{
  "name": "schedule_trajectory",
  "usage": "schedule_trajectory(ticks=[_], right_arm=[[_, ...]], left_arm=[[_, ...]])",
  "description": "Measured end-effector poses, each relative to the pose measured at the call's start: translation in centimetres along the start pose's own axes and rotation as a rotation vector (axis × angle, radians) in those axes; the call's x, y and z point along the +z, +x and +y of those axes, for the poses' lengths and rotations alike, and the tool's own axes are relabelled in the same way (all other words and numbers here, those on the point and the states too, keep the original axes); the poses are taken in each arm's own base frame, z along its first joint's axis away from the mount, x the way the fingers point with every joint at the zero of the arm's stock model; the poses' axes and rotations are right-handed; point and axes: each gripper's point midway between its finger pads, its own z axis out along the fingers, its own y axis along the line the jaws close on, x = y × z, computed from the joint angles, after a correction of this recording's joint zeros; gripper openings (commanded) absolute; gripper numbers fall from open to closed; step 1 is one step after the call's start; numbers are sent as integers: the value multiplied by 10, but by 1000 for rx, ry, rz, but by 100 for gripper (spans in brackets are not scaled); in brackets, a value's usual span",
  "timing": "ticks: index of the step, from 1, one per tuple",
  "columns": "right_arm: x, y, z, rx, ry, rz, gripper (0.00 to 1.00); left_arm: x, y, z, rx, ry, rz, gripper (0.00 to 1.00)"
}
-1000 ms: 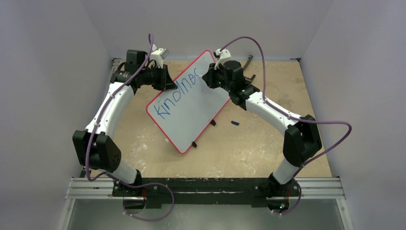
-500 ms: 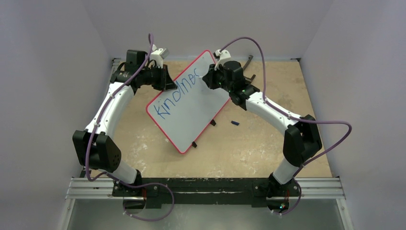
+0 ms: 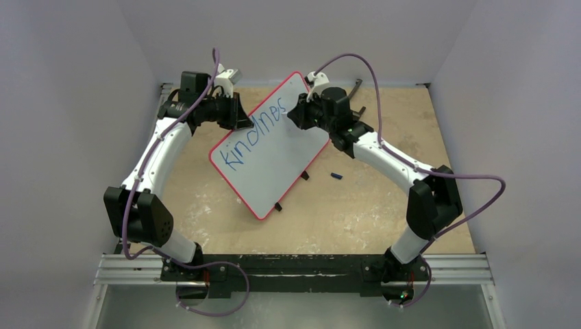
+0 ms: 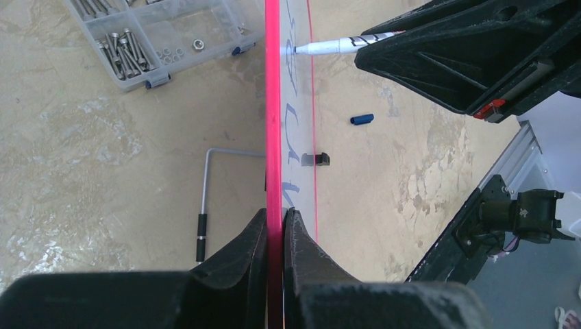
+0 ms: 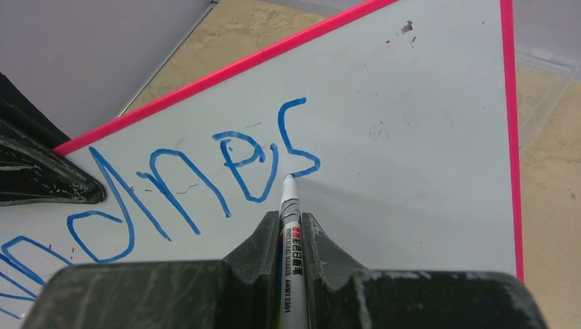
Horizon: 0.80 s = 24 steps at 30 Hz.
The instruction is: Write a sentence on the whiteboard
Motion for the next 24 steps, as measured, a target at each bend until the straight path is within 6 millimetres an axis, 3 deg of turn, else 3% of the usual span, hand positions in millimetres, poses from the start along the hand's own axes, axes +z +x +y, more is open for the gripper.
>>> schedule_trajectory(ticks=[9,17,24], right_arm=[[-13,0,5,0,-10,6,0],[-38,-34,10,11,5,-86,0],[-36,-45,-6,30,73,-128,0]], left_arm=[[-1,0,-3,4,17,-1,0],[0,0,-5,10,20,-2,0],[-1,-1,-6,11,20,-2,0]])
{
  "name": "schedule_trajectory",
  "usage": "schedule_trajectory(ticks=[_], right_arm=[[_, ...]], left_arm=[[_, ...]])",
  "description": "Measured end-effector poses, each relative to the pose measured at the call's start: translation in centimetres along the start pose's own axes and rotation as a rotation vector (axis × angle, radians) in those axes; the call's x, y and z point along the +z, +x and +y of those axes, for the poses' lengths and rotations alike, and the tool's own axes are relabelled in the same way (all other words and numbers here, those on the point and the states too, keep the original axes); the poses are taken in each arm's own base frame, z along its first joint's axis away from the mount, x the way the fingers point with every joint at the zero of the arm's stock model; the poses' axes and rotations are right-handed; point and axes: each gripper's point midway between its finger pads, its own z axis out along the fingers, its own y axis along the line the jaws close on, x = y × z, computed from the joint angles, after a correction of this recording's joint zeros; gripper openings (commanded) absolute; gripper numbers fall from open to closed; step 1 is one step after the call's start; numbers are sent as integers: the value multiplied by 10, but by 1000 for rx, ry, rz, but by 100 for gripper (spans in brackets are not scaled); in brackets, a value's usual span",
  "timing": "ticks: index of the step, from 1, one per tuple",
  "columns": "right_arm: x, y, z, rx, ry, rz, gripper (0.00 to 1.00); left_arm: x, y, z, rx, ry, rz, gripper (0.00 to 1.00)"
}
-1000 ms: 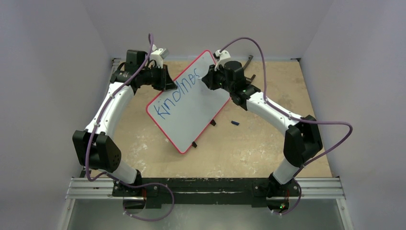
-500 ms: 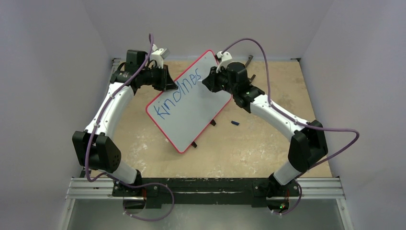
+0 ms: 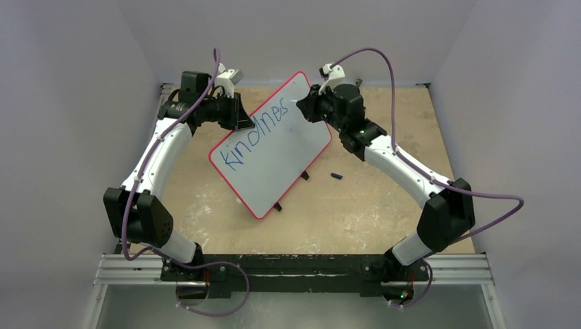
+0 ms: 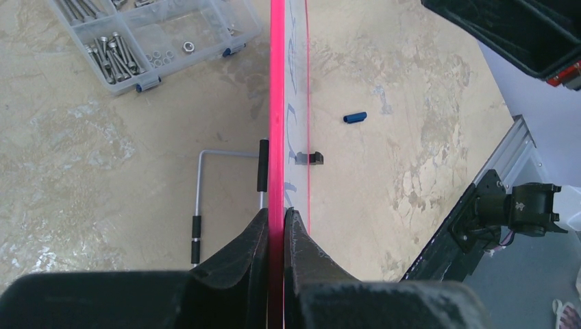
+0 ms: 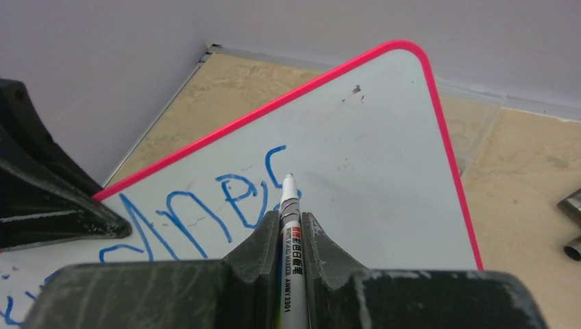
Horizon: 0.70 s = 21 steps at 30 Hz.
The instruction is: Write a sentence on the whiteboard
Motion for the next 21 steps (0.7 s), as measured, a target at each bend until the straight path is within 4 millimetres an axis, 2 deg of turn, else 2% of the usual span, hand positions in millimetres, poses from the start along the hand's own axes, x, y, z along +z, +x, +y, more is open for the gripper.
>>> schedule_trajectory(ticks=[8,21], right_arm=[[20,-7,-20,10,60,-14,0],[37,-13,-24,11,65,-20,0]], left_arm=[[0,0,0,1,0,0,0],[0,0,0,4,0,0,0]])
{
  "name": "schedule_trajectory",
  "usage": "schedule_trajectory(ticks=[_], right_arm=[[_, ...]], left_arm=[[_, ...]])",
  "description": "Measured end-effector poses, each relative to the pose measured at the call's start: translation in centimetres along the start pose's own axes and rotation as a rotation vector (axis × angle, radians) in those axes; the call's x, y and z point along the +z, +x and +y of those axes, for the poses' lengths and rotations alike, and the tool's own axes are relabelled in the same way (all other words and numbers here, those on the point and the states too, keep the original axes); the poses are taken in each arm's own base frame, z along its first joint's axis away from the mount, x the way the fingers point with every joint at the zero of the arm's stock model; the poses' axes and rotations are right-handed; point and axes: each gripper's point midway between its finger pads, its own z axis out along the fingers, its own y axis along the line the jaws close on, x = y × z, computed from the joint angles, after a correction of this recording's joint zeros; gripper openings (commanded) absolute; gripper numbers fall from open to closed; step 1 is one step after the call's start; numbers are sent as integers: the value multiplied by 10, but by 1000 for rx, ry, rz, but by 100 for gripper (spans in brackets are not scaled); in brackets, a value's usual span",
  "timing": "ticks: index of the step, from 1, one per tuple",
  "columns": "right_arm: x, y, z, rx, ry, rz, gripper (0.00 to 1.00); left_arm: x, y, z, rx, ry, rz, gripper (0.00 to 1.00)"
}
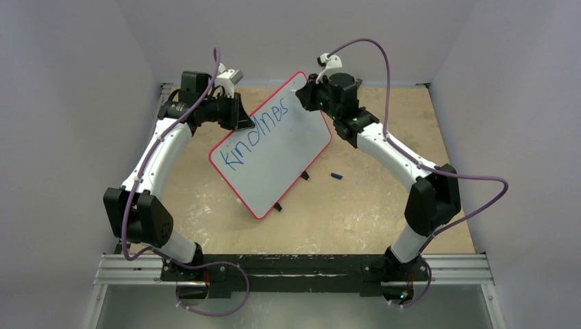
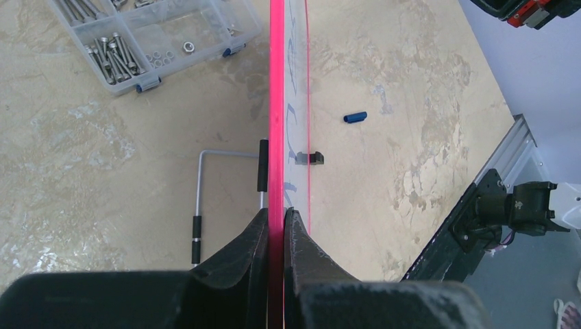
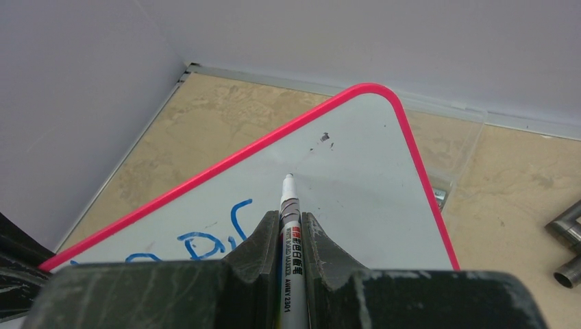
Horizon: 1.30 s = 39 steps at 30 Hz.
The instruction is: Write a sentence on the whiteboard
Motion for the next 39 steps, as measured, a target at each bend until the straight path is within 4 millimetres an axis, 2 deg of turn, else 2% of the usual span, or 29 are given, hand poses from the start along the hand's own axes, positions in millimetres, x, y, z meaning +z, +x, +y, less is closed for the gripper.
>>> schedule_trajectory(ticks=[9,26,39], right_arm=[[11,7,3,0,-24,21,0],[10,12,13,6,-91,46,0],[9,35,5,8,-77,90,0]], left_arm=[[0,0,0,-1,-2,1,0],[0,0,1,-1,-6,1,0],[0,0,3,-10,-20,1,0]])
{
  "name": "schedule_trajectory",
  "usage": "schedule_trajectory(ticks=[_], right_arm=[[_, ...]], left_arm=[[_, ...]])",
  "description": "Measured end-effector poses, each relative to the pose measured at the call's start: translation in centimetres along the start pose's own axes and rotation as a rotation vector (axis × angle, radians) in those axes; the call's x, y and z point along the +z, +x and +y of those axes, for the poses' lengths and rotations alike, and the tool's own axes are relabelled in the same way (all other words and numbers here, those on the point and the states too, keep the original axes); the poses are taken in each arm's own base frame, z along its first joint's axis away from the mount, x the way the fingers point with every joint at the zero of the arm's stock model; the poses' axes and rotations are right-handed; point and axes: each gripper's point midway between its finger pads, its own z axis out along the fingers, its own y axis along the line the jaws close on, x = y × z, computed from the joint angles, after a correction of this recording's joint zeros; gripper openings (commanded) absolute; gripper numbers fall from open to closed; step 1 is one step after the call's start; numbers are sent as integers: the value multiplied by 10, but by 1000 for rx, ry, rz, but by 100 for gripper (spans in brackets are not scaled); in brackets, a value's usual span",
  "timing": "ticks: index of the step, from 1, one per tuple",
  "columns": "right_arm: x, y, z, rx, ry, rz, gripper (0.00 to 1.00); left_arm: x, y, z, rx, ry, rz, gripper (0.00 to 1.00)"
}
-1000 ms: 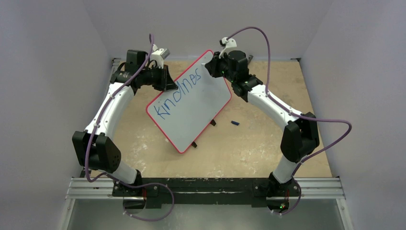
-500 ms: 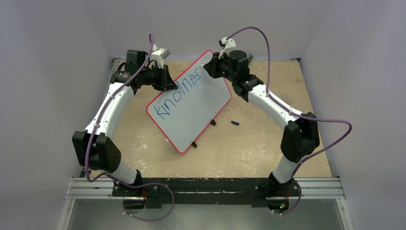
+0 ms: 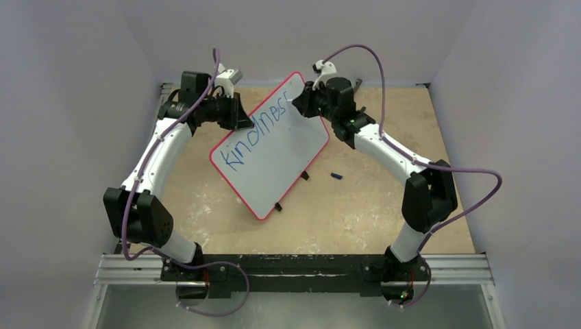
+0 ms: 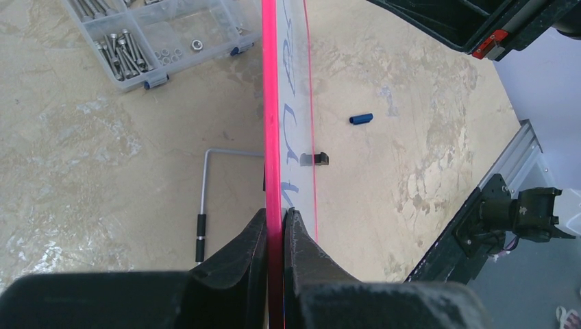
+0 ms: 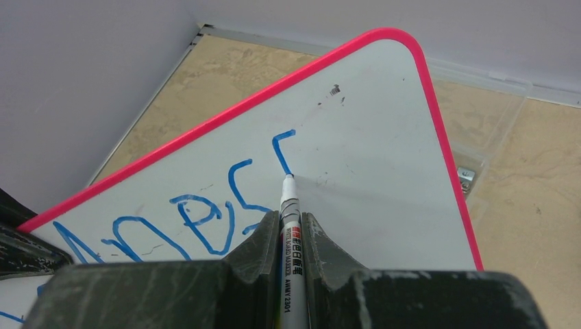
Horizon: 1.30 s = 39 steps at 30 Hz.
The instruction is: Write a sentence on the whiteboard
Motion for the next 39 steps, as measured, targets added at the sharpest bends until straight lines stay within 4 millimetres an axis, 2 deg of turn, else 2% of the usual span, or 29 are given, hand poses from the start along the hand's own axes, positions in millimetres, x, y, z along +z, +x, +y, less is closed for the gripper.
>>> schedule_trajectory(ticks=[22,31,39], right_arm=[[-1,3,-16,2,87,3,0],[-2,18,-21,4,99,37,0],[-6,18,-17,7,75,53,0]], left_arm=[[0,0,0,0,2,0,0],[0,0,0,-1,0,1,0],[-1,1,-1,-3,1,3,0]])
